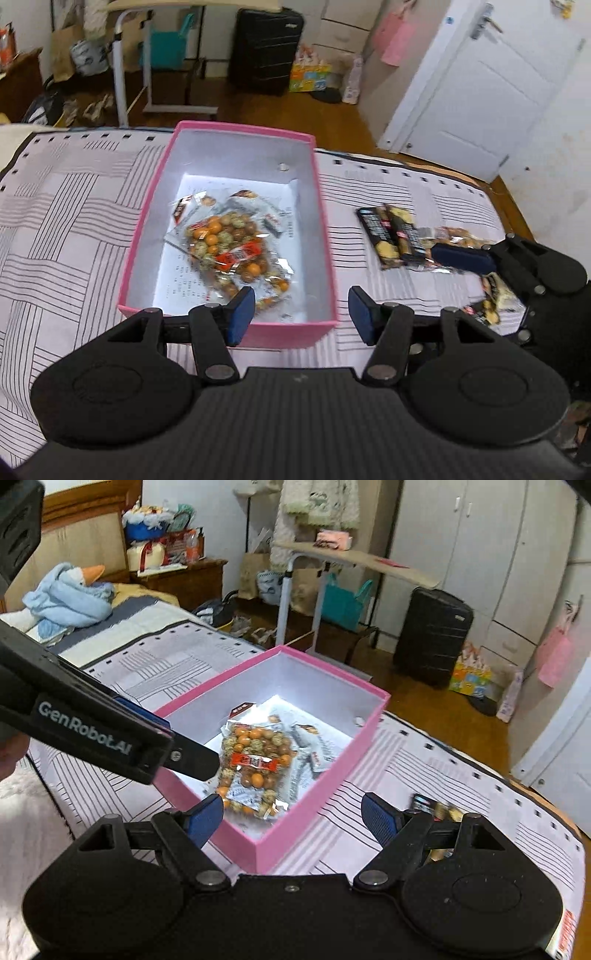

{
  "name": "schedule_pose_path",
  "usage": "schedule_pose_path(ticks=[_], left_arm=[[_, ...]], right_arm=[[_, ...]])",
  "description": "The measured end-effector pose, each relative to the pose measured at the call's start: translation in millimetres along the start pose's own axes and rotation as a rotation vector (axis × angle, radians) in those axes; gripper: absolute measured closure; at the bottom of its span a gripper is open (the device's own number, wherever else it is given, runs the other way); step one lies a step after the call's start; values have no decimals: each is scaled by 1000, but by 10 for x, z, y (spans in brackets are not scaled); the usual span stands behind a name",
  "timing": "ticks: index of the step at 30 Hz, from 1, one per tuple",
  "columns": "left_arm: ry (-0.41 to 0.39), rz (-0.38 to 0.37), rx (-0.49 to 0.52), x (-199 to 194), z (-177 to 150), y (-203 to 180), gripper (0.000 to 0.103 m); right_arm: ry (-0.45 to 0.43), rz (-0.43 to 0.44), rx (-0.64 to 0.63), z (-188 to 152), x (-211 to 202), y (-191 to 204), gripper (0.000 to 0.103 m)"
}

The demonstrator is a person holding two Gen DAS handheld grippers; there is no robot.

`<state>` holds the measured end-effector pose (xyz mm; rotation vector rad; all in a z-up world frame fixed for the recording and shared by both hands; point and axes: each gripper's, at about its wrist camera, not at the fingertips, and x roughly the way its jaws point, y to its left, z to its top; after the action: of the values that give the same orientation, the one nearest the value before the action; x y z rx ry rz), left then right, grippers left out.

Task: Organize snacks
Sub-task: 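Grasp a black NB cracker pack with the right gripper while the left grasps another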

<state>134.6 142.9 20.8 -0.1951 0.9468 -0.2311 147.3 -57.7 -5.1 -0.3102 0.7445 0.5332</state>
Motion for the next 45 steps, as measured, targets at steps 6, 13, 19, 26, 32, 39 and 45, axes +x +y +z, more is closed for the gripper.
schedule_pose_path(ticks=[6,13,19,26,32,39,45], left_arm=[[-16,-54,67,-205,-61,-386,42],[-27,-83,158,-10,-76,-990,34],[-52,-63,198,428,-80,-1411,31],[-50,-7,230,1141,8,-1726,31],[-10,-5,202,1719,133,-1837,31],[-39,17,168,2192,215,-1796,31],[-29,52,152,2529,237,-1767,31]], right_arm=[[-16,-66,77,-237,-557,-434,17],[-120,-154,324,-732,-995,-1230,14],[-95,-164,515,-1221,-850,-1763,14],[129,-146,828,-1721,-345,-2220,14],[245,-179,1050,-2110,93,-2331,14],[294,-170,1137,-2235,515,-2333,21],[256,-319,934,-2030,750,-2065,15]])
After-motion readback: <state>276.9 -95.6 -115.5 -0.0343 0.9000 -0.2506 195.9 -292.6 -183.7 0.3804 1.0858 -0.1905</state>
